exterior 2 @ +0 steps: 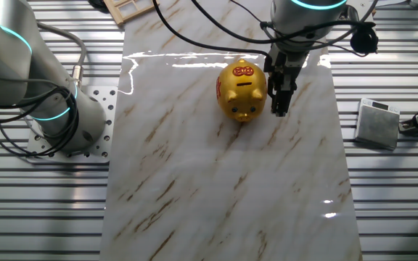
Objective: Drop coins into a piggy bank
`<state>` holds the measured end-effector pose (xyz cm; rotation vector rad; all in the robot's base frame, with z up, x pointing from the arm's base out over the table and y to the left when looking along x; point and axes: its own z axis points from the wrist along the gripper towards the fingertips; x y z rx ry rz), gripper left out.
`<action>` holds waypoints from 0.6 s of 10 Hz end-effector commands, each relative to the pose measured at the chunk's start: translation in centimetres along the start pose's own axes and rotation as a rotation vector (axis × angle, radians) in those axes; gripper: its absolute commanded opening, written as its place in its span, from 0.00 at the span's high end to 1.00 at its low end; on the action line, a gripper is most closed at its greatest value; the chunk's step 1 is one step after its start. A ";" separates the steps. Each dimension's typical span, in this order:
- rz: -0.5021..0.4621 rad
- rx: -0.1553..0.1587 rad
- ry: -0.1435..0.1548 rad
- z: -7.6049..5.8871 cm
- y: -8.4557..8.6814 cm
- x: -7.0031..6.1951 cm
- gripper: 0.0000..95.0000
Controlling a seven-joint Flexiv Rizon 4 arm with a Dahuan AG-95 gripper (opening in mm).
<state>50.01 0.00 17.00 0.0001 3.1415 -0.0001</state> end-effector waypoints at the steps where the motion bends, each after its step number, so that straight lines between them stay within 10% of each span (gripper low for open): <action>1: -0.092 -0.015 -0.001 0.0 0.0 0.0 1.00; 6: -0.089 -0.010 0.010 -0.3 0.1 0.1 1.00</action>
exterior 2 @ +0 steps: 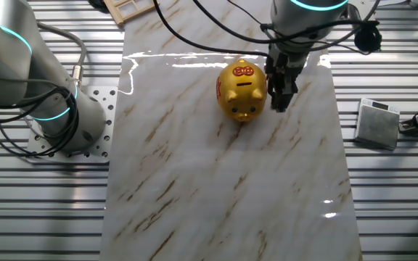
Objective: Drop coins into a piggy bank
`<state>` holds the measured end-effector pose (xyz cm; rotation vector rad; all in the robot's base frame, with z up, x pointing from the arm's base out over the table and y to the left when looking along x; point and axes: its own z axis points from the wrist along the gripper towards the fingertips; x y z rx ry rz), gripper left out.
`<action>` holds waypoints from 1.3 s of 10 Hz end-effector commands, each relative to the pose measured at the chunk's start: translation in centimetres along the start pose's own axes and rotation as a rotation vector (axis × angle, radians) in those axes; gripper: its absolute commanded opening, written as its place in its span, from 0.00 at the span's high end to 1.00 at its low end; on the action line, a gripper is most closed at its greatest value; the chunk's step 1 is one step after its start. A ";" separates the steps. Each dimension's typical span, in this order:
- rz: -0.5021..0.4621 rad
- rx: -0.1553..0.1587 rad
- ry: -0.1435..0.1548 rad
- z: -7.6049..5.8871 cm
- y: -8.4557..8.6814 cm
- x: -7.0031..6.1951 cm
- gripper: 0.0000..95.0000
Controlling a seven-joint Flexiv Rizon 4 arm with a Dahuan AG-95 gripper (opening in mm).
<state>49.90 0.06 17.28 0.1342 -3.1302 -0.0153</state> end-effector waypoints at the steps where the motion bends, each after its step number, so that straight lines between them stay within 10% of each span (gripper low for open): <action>1: -0.004 0.001 0.002 0.0 0.0 0.0 1.00; 13: -0.010 -0.003 0.004 -0.1 0.1 0.0 1.00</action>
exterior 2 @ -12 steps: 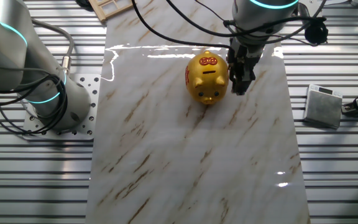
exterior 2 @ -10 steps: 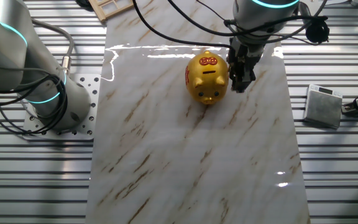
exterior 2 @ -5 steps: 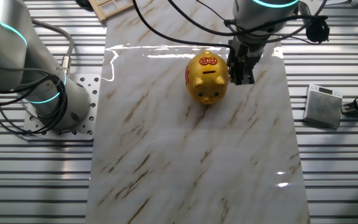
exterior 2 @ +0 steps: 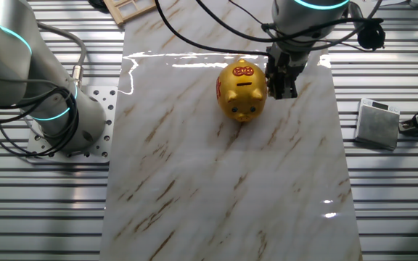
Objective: Drop coins into a piggy bank
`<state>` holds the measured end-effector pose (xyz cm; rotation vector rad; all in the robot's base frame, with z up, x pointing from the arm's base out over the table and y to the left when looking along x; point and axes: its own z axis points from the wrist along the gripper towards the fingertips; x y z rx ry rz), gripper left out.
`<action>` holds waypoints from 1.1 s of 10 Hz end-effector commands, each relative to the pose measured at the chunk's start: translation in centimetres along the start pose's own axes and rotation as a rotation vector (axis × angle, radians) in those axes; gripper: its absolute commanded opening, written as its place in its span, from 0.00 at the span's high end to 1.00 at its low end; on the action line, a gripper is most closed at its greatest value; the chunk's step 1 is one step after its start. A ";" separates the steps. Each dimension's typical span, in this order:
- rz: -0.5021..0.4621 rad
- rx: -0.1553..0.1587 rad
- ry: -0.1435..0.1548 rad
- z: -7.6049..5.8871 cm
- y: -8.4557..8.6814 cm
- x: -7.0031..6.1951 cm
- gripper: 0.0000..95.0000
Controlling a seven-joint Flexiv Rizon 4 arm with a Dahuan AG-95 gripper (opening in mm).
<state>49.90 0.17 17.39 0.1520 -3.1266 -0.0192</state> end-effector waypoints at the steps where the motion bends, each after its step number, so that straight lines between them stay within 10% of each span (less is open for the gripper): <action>1: -0.001 -0.001 0.003 0.0 0.0 0.0 1.00; 11: -0.112 -0.040 0.037 -0.2 -0.5 0.1 1.00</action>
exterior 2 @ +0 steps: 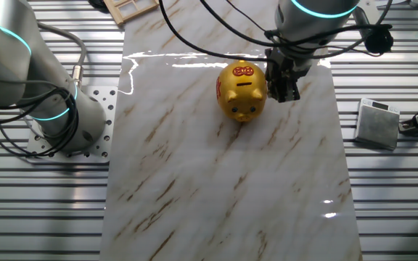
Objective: Drop coins into a piggy bank
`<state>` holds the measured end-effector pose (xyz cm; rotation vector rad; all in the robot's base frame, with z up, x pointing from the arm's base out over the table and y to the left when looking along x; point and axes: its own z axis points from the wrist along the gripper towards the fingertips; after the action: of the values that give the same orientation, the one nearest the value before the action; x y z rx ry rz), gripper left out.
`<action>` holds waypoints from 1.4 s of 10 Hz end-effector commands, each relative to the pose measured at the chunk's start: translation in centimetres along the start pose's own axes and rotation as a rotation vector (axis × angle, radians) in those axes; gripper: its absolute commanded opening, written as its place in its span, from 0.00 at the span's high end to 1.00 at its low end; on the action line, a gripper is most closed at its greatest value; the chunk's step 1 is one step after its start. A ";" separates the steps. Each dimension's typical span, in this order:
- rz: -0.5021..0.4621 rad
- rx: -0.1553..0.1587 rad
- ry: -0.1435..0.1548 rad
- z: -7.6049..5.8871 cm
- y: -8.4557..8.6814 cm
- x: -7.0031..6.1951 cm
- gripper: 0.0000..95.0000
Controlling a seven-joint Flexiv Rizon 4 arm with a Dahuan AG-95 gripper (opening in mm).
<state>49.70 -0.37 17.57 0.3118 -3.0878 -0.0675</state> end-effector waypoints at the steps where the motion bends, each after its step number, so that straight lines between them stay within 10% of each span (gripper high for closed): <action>1: -0.016 -0.014 0.015 0.0 0.0 -0.1 1.00; 14: -0.035 -0.026 0.029 0.0 0.0 -0.1 1.00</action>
<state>49.75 -0.32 17.55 0.3592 -3.0493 -0.0984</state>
